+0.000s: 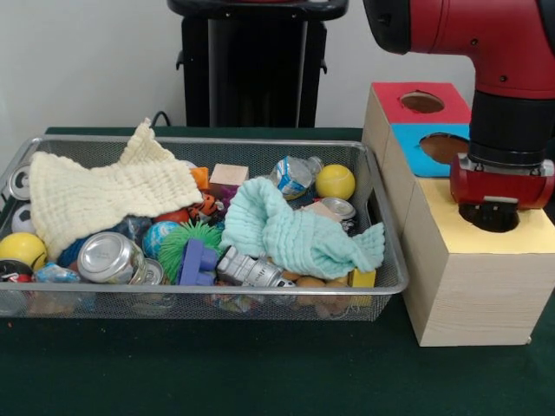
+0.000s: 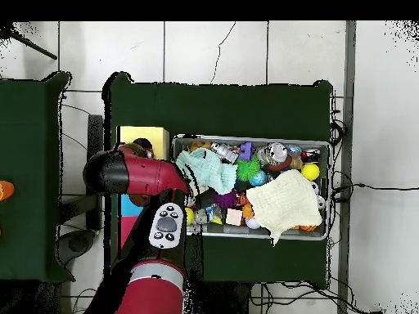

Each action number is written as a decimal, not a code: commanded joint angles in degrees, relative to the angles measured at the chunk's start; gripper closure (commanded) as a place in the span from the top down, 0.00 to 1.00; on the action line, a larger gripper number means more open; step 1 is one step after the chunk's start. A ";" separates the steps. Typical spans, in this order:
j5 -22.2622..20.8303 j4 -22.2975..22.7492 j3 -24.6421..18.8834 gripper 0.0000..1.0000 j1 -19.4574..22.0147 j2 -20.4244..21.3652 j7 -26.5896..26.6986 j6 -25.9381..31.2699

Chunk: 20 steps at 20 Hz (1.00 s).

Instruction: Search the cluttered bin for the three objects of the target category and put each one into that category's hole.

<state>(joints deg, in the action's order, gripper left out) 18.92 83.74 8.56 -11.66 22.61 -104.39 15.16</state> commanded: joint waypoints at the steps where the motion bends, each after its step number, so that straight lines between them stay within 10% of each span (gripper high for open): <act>1: 2.66 3.38 -1.53 1.00 -1.52 -10.32 -15.06 -2.98; 20: 3.60 5.96 3.47 1.00 -3.41 -1.40 -14.10 7.43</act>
<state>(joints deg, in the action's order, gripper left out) 20.95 83.29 13.35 -14.78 21.42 -104.97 13.78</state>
